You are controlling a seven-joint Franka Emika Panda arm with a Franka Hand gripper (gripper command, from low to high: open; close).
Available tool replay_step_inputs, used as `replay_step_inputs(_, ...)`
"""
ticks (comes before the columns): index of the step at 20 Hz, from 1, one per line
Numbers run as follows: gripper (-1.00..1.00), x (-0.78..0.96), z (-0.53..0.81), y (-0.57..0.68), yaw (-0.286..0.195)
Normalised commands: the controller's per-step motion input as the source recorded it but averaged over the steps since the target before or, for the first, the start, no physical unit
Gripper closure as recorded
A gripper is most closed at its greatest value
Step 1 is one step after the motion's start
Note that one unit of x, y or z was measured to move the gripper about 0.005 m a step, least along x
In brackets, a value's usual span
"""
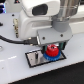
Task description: Insert the blue gear onto the right peg, followed by the red gear
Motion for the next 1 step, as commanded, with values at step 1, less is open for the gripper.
replay_step_inputs(1, -1.0, -0.03, 0.58, 0.12, 0.0)
